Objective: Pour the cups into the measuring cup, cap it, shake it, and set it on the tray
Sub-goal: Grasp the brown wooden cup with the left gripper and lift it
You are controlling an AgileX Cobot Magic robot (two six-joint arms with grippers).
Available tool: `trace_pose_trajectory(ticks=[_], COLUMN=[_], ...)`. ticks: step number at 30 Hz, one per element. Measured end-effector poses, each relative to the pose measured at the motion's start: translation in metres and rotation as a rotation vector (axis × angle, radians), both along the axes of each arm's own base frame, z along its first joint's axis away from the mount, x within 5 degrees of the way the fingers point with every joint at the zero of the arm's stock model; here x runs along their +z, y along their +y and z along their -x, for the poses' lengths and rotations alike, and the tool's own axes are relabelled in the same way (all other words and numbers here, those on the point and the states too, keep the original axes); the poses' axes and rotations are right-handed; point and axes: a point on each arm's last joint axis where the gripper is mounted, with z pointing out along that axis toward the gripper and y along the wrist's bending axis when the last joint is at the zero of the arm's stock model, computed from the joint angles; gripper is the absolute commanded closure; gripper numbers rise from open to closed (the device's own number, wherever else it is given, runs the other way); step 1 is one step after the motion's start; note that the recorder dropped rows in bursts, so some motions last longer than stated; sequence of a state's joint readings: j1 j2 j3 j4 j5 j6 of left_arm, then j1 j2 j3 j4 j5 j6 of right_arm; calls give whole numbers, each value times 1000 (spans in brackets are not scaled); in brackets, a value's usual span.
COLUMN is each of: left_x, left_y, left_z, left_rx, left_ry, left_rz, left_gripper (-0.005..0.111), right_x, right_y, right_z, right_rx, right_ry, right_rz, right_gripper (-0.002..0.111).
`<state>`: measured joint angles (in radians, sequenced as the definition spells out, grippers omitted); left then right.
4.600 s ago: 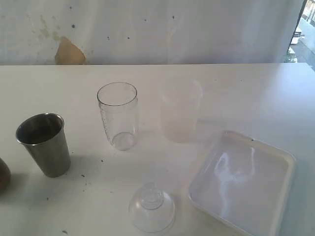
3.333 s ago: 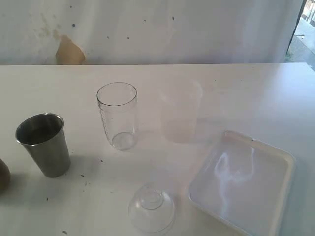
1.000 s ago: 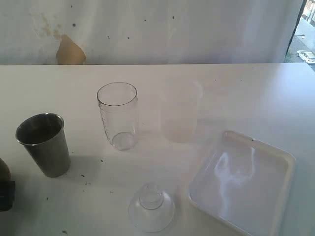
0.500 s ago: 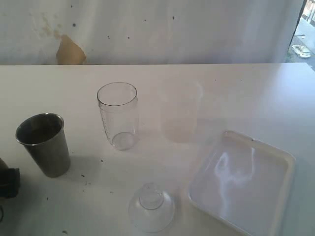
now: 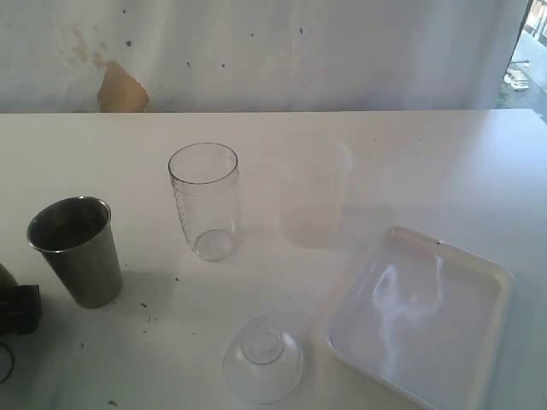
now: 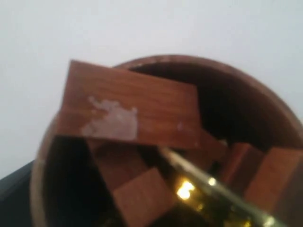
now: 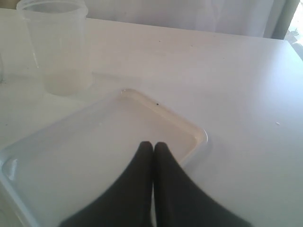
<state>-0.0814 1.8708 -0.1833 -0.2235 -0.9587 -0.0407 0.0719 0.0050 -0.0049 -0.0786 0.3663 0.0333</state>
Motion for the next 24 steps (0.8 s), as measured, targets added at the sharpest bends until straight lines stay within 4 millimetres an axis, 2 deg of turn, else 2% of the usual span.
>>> trace_pose_trajectory(ticks=[9,15,17,18,23,24], left_x=[0,1,1,1,1,1], left_y=[0,0,0,0,-4,-6], left_z=[0,-1,-1,-1,-2,-2], left_rx=[-9,68,74,75,29,10], left_ry=[2,-31,-34,-35,-33,-31], left_rz=[-5,99,107,109,122,123], left_gripper=[10,20,34,52,103,106], right_x=[0,0,0,0,0,0], right_y=[0,0,0,0,0,0], right_z=[0,0,0,0,0,0], right_rx=[0,0,0,0,0,0], right_ry=[0,0,0,0,0,0], right_rz=[0,0,0,0,0,0], right_gripper=[108,108,108,108,108,108])
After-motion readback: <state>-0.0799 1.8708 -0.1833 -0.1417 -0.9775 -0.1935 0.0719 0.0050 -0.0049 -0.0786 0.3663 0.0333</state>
